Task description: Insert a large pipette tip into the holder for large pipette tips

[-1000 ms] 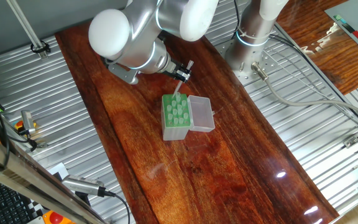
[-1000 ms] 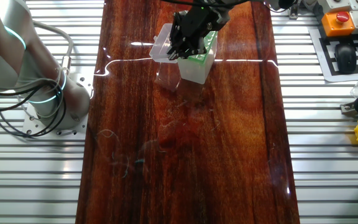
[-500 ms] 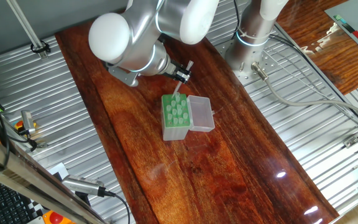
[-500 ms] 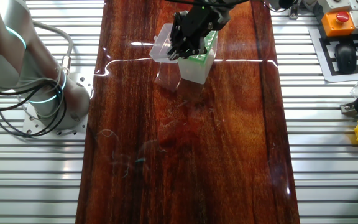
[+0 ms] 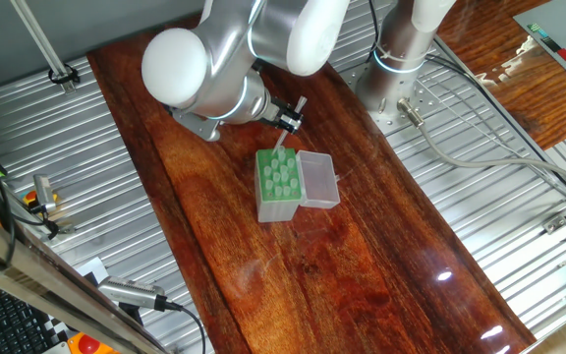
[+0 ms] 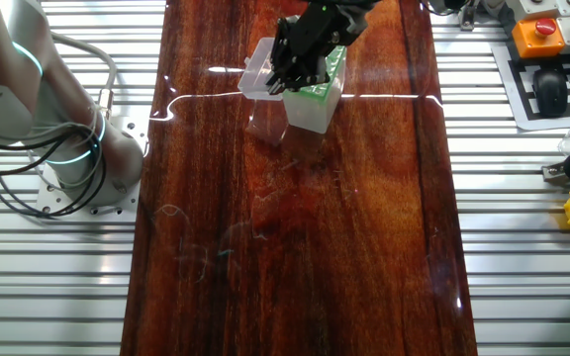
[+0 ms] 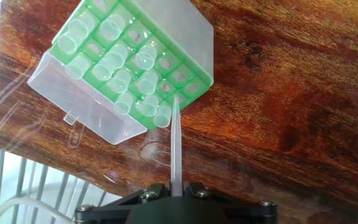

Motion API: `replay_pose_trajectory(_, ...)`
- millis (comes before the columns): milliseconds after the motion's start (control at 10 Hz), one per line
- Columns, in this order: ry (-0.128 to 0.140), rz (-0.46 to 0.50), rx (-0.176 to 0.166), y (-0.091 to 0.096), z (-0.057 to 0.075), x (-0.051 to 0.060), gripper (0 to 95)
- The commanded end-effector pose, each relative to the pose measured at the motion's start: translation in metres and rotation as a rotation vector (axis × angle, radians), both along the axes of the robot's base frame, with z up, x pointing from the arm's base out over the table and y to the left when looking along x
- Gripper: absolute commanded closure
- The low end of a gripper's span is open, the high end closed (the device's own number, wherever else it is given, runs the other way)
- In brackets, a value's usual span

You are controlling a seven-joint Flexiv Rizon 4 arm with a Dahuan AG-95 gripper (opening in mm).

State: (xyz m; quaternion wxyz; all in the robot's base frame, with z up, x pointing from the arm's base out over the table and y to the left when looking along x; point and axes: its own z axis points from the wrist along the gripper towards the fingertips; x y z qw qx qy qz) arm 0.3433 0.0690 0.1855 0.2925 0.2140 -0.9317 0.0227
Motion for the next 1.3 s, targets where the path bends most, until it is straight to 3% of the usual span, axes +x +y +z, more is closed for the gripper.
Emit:
replay_pose_trajectory(100, 0.001, 0.003, -0.006, 0.0007, -0.0008, -0.0003, 95.0)
replay_pose_trajectory(1300, 0.001, 0.008, -0.006, -0.0022, -0.0008, 0.0003, 95.0)
